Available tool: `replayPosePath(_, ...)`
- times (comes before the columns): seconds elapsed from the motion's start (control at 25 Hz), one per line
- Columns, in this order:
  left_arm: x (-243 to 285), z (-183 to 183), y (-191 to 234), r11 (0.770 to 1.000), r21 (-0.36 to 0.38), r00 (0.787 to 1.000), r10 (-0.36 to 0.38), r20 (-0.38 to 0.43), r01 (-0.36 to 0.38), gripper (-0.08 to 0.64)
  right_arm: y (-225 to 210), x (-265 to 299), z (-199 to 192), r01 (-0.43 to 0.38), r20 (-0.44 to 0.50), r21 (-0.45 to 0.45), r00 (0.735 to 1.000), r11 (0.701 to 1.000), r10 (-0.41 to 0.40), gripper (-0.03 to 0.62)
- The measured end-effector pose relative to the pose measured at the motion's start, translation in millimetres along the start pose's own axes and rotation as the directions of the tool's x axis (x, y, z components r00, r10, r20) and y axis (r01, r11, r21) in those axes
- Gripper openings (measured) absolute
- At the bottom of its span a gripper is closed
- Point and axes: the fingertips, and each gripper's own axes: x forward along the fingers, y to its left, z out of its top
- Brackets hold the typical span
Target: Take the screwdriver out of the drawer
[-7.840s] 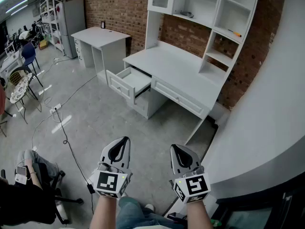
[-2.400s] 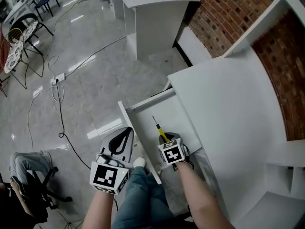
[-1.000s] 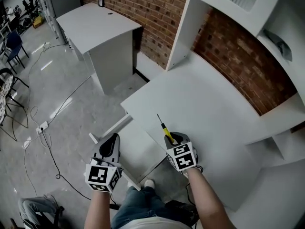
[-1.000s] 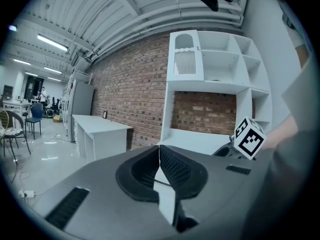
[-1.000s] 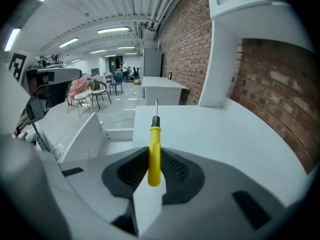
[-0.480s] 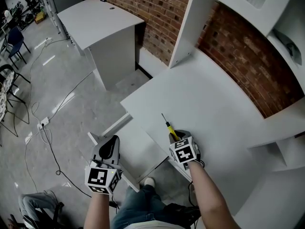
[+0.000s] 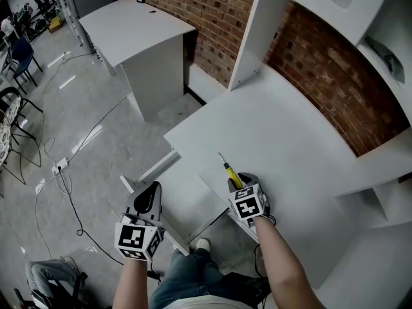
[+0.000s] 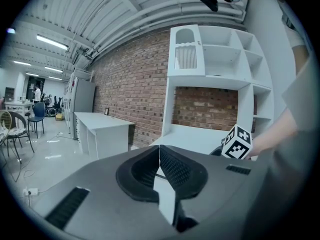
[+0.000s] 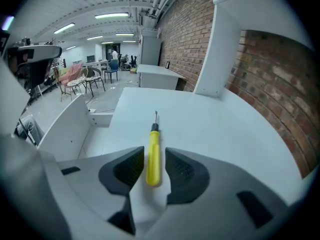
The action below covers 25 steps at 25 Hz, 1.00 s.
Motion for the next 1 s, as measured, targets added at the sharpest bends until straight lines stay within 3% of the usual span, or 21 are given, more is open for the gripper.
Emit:
replayPosePath(0.32, -9.5, 23.1, -10.5, 0.999, 0.041, 0.998, -0.031, 0.051, 0.029, 0.015, -3.1, -53.6, 27.0, 0.051, 0.114, -0.001, 0.992, 0.999, -0.050, 0.135)
replayPosePath(0.44, -14.7, 37.0, -15.9, 0.998, 0.051, 0.996, -0.041, 0.080, 0.037, 0.015, -3.0, -86.0, 45.2, 0.071, 0.199, 0.026, 0.977, 0.997, -0.075, 0.055)
replayPosePath(0.56, -19.0, 50.5, -21.3, 0.997, 0.055, 0.992, -0.053, 0.112, 0.047, 0.015, -1.9, -120.0, 63.5, 0.085, 0.292, 0.042, 0.952, 0.995, -0.094, 0.014)
replayPosePath(0.84, -24.7, 82.9, -34.5, 0.995, 0.072, 0.978, -0.080, 0.193, 0.067, 0.015, 0.6, -199.4, 95.3, 0.116, 0.471, 0.105, 0.869, 0.988, -0.152, 0.011)
replayPosePath(1.0, -29.9, 116.0, -46.0, 0.990, 0.118, 0.960, -0.108, 0.257, 0.080, 0.015, 4.3, -241.0, 110.7, 0.092, 0.553, 0.148, 0.818, 0.985, -0.159, 0.009)
